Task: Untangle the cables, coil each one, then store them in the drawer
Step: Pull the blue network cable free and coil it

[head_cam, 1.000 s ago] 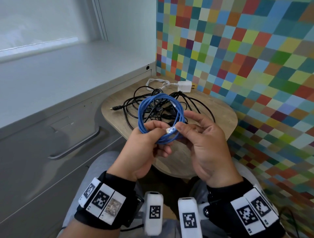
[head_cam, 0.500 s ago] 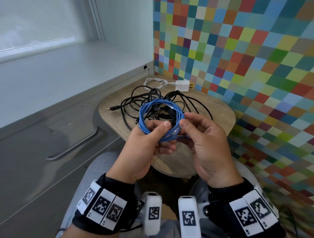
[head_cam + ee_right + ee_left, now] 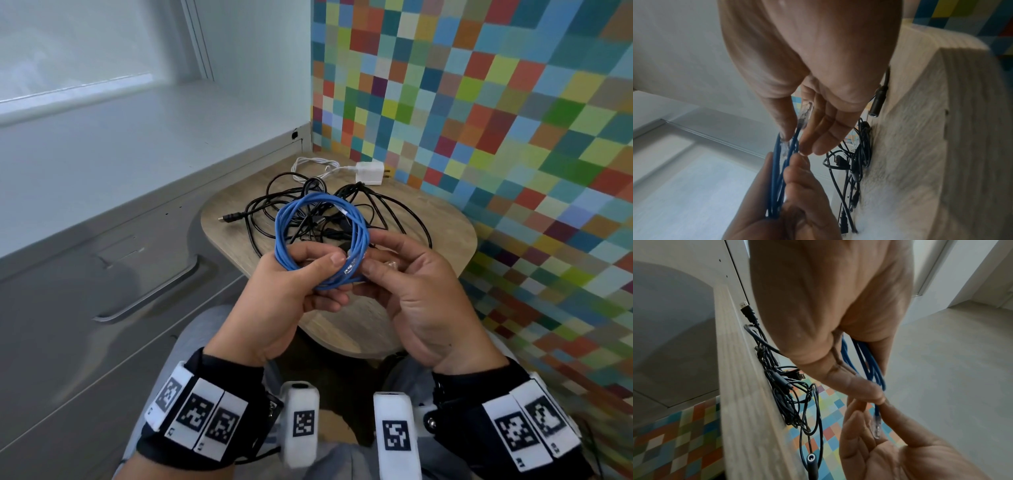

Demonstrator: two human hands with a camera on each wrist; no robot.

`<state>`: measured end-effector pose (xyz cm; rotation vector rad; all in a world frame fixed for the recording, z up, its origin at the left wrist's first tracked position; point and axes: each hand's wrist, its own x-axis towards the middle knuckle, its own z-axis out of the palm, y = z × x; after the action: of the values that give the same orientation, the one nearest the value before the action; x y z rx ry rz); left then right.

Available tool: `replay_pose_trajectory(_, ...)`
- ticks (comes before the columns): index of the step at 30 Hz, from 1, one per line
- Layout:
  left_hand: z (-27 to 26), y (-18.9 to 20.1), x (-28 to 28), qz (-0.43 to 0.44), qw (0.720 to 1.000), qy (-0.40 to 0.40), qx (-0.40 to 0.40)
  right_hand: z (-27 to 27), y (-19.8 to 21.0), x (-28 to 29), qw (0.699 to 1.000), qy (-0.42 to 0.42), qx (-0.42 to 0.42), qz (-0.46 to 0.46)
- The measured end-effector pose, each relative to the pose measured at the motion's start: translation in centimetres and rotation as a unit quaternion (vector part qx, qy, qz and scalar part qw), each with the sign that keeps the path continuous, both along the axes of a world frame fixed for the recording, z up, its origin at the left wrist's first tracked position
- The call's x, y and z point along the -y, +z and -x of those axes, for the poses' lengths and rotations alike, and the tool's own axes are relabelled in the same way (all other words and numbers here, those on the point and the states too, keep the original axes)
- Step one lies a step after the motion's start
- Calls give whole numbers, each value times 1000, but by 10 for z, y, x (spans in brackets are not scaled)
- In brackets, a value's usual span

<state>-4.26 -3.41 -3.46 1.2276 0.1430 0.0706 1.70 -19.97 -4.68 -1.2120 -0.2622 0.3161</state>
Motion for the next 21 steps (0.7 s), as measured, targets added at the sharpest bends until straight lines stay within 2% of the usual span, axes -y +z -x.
replay_pose_trajectory(8,3,0,1,42,999,-35,1,-1,5,6,998,55,8,-4)
replay_pose_trajectory(12,2,1,9,22,999,-42,6,2,0,-1,998,-33,51,35)
replay_pose_trajectory(14,2,1,12,14,999,-34,10,3,-1,-3,997,-43,50,39)
replay_pose_trajectory(21,-2,-1,6,4,999,46,-4,4,4,-1,999,7,18,36)
